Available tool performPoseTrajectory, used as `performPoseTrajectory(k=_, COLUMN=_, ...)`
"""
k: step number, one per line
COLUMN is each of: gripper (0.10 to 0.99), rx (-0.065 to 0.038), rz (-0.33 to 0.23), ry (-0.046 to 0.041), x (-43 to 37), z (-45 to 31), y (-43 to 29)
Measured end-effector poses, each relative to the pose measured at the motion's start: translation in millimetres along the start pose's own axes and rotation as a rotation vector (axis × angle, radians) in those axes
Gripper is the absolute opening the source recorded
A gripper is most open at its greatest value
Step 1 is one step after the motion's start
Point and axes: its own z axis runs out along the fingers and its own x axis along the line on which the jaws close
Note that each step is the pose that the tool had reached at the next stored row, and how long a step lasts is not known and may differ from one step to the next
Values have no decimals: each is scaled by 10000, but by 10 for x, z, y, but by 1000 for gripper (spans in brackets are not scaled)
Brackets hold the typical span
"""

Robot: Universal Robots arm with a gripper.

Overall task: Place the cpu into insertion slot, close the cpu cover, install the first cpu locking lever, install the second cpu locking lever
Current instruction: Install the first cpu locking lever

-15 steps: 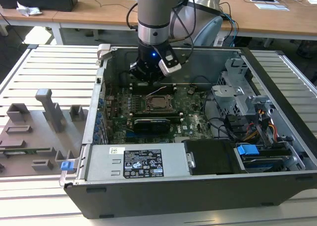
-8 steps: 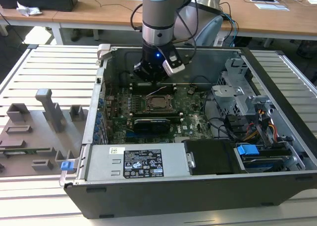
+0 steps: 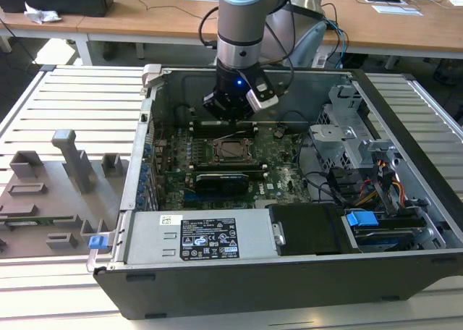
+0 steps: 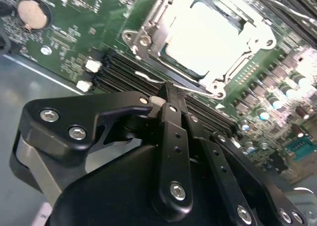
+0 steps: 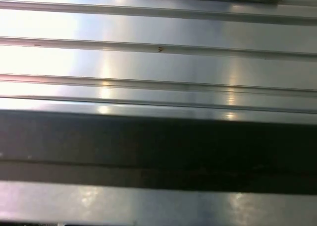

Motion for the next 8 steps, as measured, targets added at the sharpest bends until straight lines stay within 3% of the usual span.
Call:
performPoseTrajectory(k=4, gripper=106, rx=-1, rz=-1, ry=1, x=-83, z=36, y=-6)
performPoseTrajectory(k=8, gripper=106, rx=0, rz=1, ry=1, x=-103, z=108, y=-11)
